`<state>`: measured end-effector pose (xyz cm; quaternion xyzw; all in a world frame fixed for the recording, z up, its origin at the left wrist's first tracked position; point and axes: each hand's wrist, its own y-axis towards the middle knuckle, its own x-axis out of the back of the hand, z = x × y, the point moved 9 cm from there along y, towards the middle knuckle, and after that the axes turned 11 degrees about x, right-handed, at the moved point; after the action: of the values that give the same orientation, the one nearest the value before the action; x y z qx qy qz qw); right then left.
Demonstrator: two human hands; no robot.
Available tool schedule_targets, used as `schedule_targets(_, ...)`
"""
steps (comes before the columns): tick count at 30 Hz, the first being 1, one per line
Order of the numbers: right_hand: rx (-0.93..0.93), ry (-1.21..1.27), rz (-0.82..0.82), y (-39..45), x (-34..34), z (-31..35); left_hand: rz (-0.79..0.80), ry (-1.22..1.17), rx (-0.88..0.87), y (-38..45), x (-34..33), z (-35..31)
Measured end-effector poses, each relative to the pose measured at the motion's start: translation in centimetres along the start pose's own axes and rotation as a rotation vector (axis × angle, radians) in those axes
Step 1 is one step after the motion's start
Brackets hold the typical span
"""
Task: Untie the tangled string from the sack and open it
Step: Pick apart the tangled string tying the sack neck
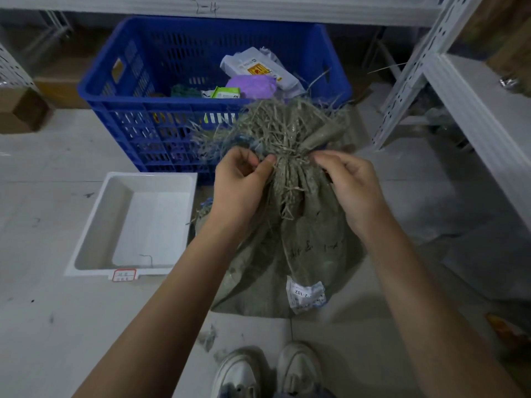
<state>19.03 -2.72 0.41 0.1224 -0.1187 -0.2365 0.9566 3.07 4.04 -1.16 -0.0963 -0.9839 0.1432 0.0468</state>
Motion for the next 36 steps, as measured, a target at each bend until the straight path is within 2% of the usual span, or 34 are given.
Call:
schedule_targets(7,-0.003,-0.005,0.113,-0.8,-2.0,0.7,0.213,0.016,0.05,-1.0,-2.3,0.2)
schedule_targets(11,0.073,0.047,0.087,-0.9,-1.6,2.2,0.295,-0.07,0.03,-0.8,-2.6,-0.2)
schedule_targets(14,0.107,0.201,0.017,-0.6,-0.9,3.6,0.359,-0.192,0.072,0.8,-2.7,-0.4)
schedule_targets(16,0.187,0.146,-0.003,-0.3,-0.6,5.2,0.429,-0.284,0.122,1.5,-3.1,-0.9)
schedule_targets(18,0.3,-0.001,-0.004,0.0,-0.7,7.0,0.461,-0.271,0.131,1.6,-3.4,-1.7)
schedule_targets(20,0.332,-0.093,-0.038,0.5,-0.8,7.4,0.468,-0.169,0.093,1.3,-3.7,-2.1)
schedule_targets(23,0.266,-0.213,-0.094,1.8,-0.9,6.6,0.433,-0.008,0.032,0.4,-4.1,-1.4)
schedule_targets(25,0.204,-0.241,-0.062,2.6,-1.4,5.7,0.383,-0.029,0.042,0.4,-3.6,-0.5)
schedule_targets(28,0.197,-0.221,-0.013,3.2,-1.9,4.8,0.391,-0.096,0.041,0.2,-3.0,0.9)
schedule_targets(30,0.18,-0.254,-0.007,3.3,-1.9,4.2,0.372,-0.06,0.045,0.2,-2.8,1.7)
schedule_targets(36,0.089,-0.201,-0.091,2.9,-1.0,2.1,0.308,-0.032,0.08,0.1,-2.7,2.9)
